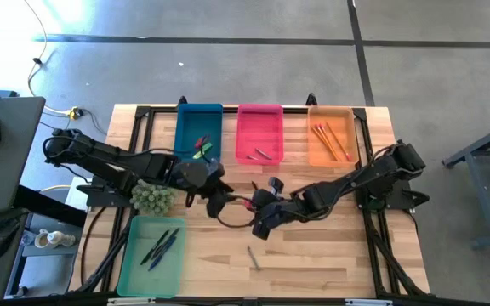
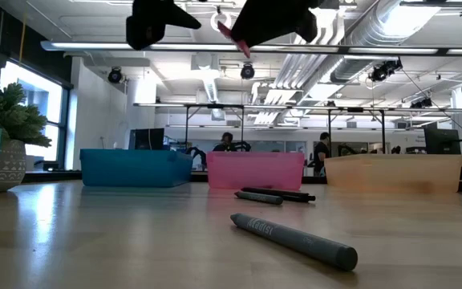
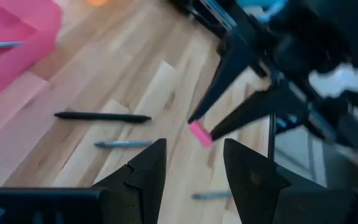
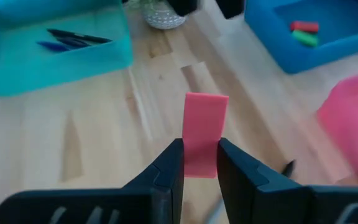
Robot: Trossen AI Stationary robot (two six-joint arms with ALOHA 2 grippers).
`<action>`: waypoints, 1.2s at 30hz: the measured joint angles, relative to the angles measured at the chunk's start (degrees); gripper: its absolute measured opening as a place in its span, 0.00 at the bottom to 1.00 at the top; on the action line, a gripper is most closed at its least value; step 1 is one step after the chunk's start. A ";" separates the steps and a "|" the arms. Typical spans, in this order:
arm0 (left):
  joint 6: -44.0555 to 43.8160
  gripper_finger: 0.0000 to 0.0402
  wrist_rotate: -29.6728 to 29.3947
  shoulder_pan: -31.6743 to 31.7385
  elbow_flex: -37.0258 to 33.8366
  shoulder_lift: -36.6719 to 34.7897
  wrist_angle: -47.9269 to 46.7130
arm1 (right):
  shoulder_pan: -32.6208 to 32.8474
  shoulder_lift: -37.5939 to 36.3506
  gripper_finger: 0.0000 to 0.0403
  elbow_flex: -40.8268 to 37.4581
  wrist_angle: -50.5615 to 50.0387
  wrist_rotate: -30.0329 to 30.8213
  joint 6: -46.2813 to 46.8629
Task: Sort crayons/erasers/pens/pencils in bins
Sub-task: Put the pink eraser into the transparent blue bin
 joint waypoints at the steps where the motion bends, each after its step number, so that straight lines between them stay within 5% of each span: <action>1: -0.95 0.37 0.01 0.69 0.00 0.00 0.11 | -0.56 0.00 0.17 0.00 0.02 0.02 -1.50; 14: -5.29 0.37 0.15 7.54 0.00 0.11 0.08 | -6.34 -0.02 0.17 0.00 0.83 2.58 -16.15; 36: -4.35 0.35 5.18 12.94 0.06 3.66 1.48 | -9.57 -0.06 0.17 0.00 6.41 3.49 -23.49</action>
